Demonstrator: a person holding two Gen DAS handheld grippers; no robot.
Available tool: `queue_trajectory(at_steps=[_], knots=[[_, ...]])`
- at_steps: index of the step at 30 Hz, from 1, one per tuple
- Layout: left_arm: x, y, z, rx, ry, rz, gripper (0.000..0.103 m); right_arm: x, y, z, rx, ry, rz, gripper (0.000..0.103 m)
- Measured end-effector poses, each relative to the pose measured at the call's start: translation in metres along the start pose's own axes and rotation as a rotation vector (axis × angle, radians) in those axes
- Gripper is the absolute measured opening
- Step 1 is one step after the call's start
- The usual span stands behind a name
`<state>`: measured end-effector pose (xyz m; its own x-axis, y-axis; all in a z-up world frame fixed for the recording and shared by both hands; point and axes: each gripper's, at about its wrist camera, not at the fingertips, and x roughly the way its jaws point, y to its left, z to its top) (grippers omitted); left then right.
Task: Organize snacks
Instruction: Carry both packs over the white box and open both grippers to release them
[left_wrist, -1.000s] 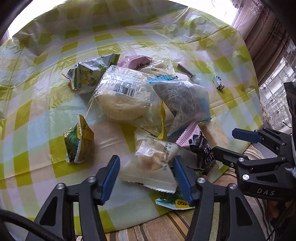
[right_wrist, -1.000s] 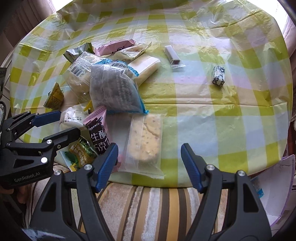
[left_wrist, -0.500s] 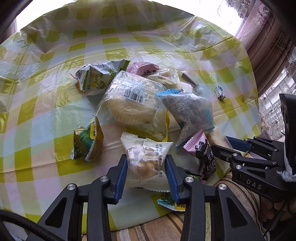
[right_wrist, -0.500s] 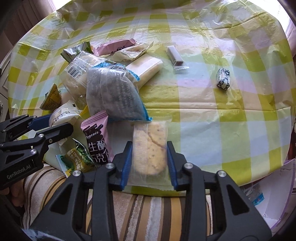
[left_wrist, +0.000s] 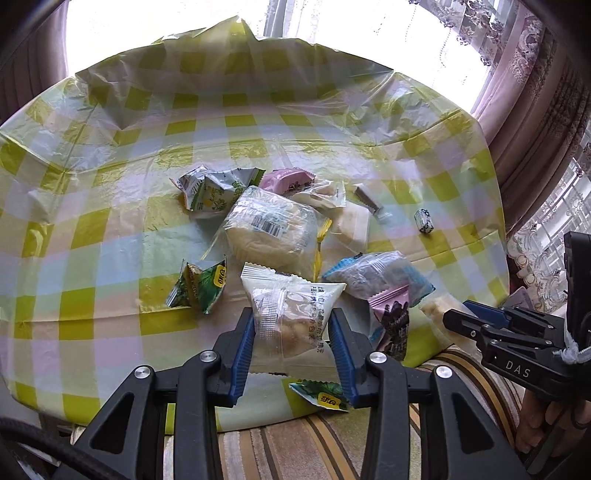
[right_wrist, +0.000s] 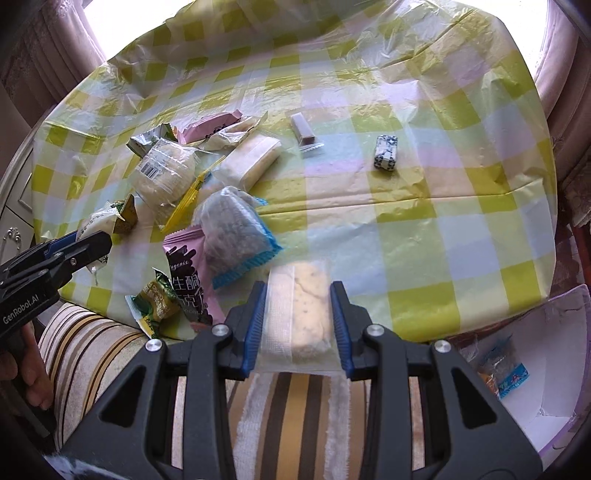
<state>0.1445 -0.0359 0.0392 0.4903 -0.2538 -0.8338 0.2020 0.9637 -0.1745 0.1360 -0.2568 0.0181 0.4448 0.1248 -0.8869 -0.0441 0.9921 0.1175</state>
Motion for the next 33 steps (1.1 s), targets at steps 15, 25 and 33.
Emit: queue_trajectory(at_steps=[15, 25, 33], knots=[[0.003, -0.114, 0.005, 0.179, 0.004, -0.155, 0.041, -0.041, -0.082, -0.032, 0.151, -0.062, -0.073, 0.038], [0.030, -0.210, -0.006, 0.310, 0.093, -0.321, 0.041, -0.056, -0.160, -0.064, 0.284, -0.057, -0.186, 0.038], [0.050, -0.266, -0.022, 0.379, 0.178, -0.407, 0.041, -0.064, -0.195, -0.079, 0.341, -0.063, -0.257, 0.038]])
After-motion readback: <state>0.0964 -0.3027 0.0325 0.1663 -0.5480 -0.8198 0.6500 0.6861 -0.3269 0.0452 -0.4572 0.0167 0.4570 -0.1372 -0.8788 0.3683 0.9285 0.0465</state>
